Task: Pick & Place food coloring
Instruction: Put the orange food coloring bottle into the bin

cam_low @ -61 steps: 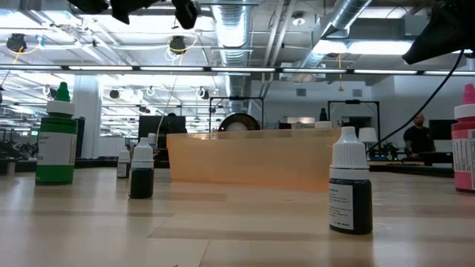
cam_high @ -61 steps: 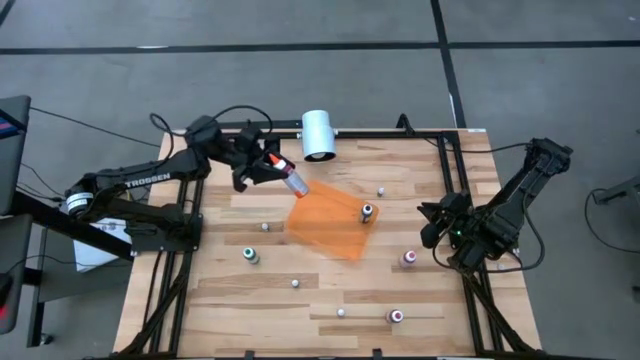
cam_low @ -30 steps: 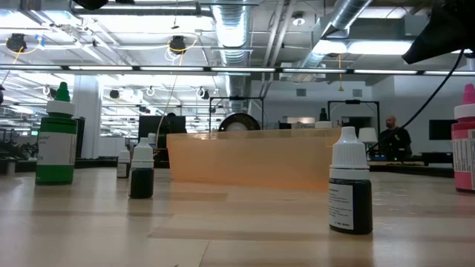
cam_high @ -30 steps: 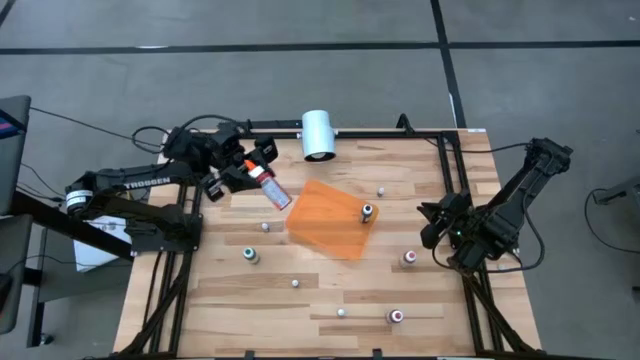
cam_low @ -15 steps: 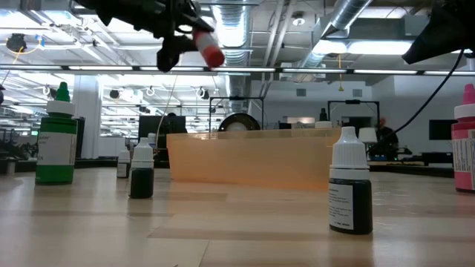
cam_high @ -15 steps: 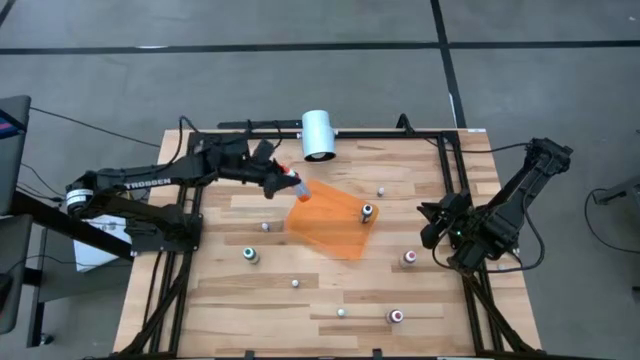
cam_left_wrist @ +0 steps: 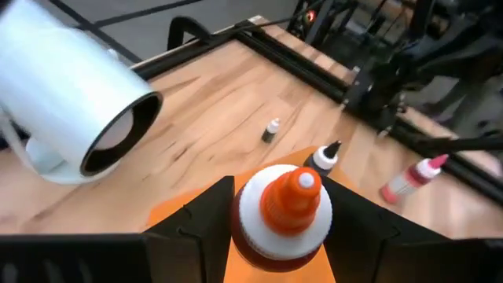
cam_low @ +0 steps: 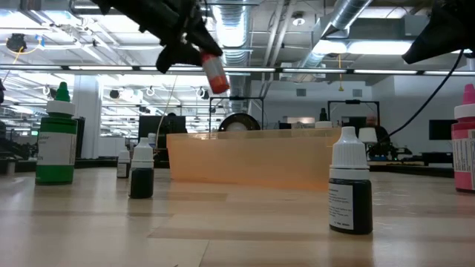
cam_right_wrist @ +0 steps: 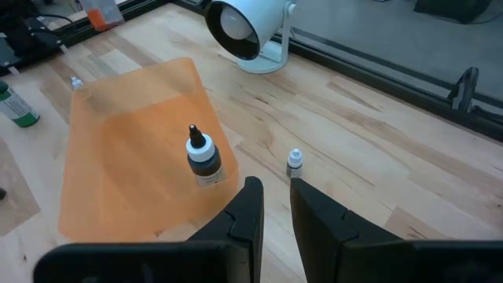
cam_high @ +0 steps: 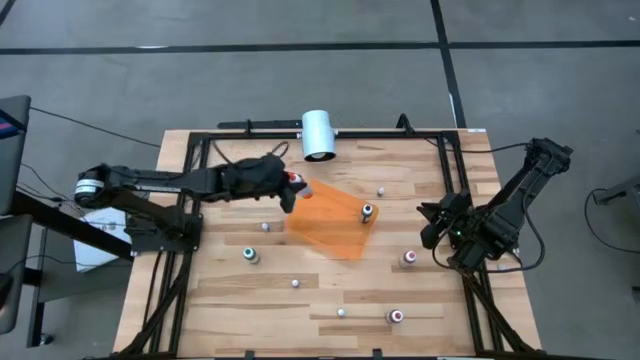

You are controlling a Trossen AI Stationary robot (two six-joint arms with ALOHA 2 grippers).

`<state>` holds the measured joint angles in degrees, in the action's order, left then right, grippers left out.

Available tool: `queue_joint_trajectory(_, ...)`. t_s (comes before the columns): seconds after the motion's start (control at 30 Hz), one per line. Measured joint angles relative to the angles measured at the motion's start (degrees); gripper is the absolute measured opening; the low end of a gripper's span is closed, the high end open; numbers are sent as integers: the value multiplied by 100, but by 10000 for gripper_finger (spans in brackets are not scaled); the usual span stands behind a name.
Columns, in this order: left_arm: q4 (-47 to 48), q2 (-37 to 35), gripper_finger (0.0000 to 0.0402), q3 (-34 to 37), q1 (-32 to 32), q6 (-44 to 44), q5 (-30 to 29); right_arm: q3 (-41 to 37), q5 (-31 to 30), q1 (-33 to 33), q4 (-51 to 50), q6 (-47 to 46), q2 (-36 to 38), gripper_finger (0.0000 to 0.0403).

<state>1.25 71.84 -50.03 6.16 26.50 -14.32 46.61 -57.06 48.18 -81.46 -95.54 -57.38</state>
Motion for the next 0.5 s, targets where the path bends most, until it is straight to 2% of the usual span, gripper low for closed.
queue_joint_trajectory(0.37,1836,2056,157,-2088,-123,-1044,-475,0,7,-2,141,-1,6,56)
queue_joint_trajectory(0.5,2026,2638,157,-2501,-130,-1195,-750,0,7,-2,139,1,6,56)
